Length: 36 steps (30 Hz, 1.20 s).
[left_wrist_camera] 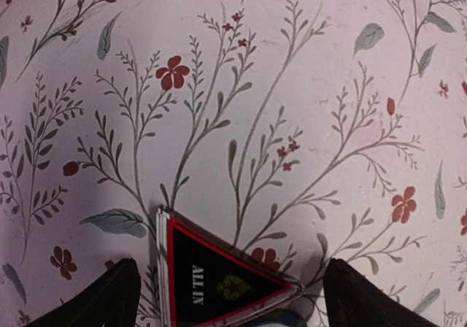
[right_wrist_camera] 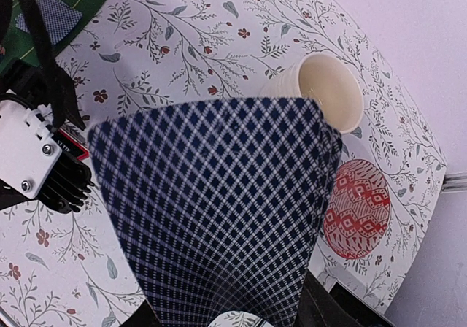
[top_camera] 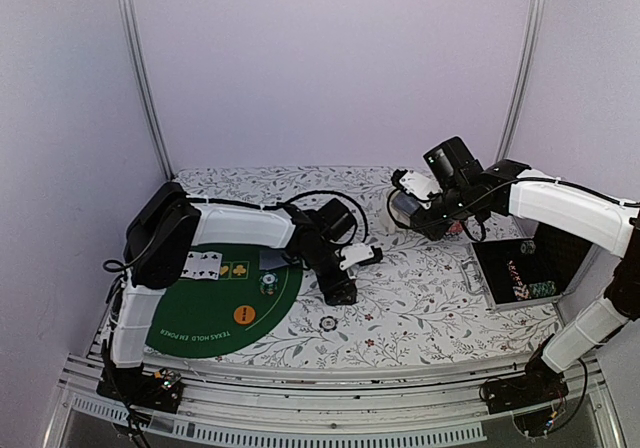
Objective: Distribute texas hold em gaming equipment
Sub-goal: Pick up the all-in button from the center of the board.
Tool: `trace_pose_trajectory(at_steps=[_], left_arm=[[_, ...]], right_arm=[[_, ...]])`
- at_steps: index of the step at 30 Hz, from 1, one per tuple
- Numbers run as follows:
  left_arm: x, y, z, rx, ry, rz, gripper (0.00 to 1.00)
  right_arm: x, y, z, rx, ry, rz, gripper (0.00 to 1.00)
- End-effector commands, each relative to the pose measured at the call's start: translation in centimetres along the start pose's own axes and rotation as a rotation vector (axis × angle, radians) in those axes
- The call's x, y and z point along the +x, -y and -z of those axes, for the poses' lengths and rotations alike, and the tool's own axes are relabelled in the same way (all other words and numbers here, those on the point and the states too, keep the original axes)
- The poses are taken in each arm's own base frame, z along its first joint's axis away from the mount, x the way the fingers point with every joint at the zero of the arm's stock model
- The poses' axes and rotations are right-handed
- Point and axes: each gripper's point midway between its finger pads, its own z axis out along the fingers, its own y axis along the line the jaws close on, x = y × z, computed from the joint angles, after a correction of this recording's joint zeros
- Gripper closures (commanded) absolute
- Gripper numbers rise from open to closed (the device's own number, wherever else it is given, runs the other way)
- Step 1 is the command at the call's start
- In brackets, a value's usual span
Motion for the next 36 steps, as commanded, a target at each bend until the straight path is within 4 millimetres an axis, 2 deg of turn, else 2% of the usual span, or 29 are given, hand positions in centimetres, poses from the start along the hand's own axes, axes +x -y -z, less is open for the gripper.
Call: trace_pose_trajectory(at_steps=[1,7,11,13,18,23,28,32,36], left_arm=[[3.9,2.3,-0.2,0.070,-0.136,0.013,0.12],[3.2,1.7,-0.7,0.050,-0.129,0.019,0.23],[3.2,1.1,-1.2,0.022,-0.133,0.026,0.37],[3.2,1.0,-1.3,0.017,-0.135,0.025,0.41],[2.6,1.0,-0.9,0.014,-0.113,0.020,0.50],[1.3,1.0,-0.1,0.010,-0.065,0.023,0.65],[-1.2,0.6,2.2,-0.015,0.028,0.030,0.79],[-4.0,0.3,5.2,-0.042,0.136,0.028,0.83],[-4.9,0.1,7.7,-0.058,0.185,0.044,0.84]], right_arm=[[-0.5,0.4,0.9,0.001,0.030,-0.022,0.54],[-0.5,0.4,0.9,-0.003,0.031,-0.023,0.54],[-0.5,0.4,1.0,-0.001,0.030,-0.020,0.54],[-0.5,0.4,1.0,-0.001,0.031,-0.020,0.54],[-0.4,0.4,0.9,-0.003,0.027,-0.020,0.54],[-0.6,0.4,0.9,-0.002,0.029,-0.020,0.54],[-0.5,0.5,0.9,0.003,0.027,-0.020,0.54],[-0.4,0.5,0.9,0.002,0.024,-0.022,0.54],[-0.4,0.5,0.9,0.001,0.025,-0.023,0.54]])
